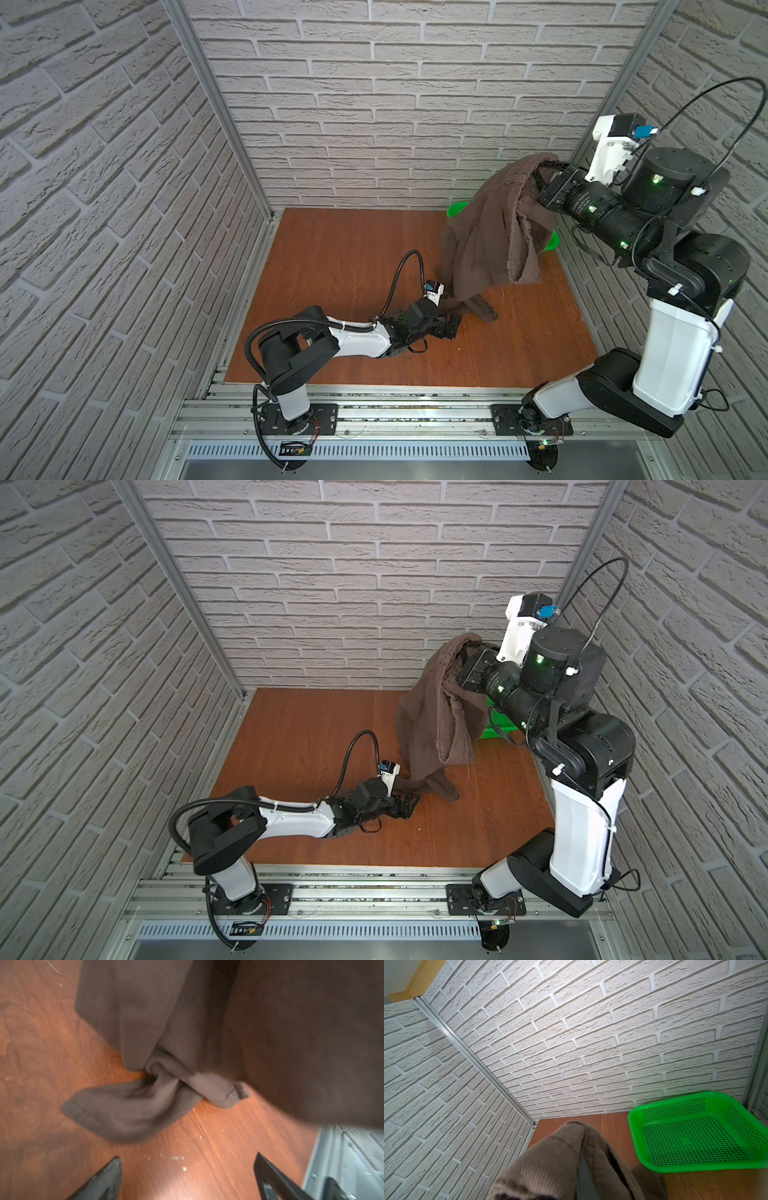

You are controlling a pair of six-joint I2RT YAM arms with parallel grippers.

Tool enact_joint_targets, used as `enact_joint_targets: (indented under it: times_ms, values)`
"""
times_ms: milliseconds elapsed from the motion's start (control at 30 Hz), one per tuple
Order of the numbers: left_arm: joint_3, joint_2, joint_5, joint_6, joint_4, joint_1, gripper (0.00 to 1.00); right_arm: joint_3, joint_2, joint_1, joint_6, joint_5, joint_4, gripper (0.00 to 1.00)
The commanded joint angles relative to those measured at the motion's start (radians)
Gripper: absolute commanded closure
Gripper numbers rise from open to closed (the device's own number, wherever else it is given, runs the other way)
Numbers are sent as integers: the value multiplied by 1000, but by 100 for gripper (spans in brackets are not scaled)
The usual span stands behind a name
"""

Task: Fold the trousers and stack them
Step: 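Lift the waistband with the right gripper, stretching the trousers from the left gripper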

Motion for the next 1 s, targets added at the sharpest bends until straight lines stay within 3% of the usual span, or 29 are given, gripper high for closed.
enact_joint_targets:
  times_ms: [0, 333, 433, 700, 867, 967]
  values:
    - [82, 65, -76, 46, -58, 9, 2, 5, -20, -6, 1, 21, 125, 95]
    - [352, 250, -157, 150, -300, 15, 2, -11, -35, -21, -41, 57, 101, 95]
    - [421, 300, -142, 155, -325, 21, 2, -33, -44, -32, -44, 58, 101, 95]
    - [653, 443, -158, 143, -589, 28, 3, -66, -55, -56, -43, 45, 99, 95]
    - [691, 476, -193, 106, -747, 44, 19, -102, -76, -80, -41, 40, 99, 95]
    - [680, 468, -207, 87, -828, 69, 37, -106, -85, -93, -40, 35, 89, 95]
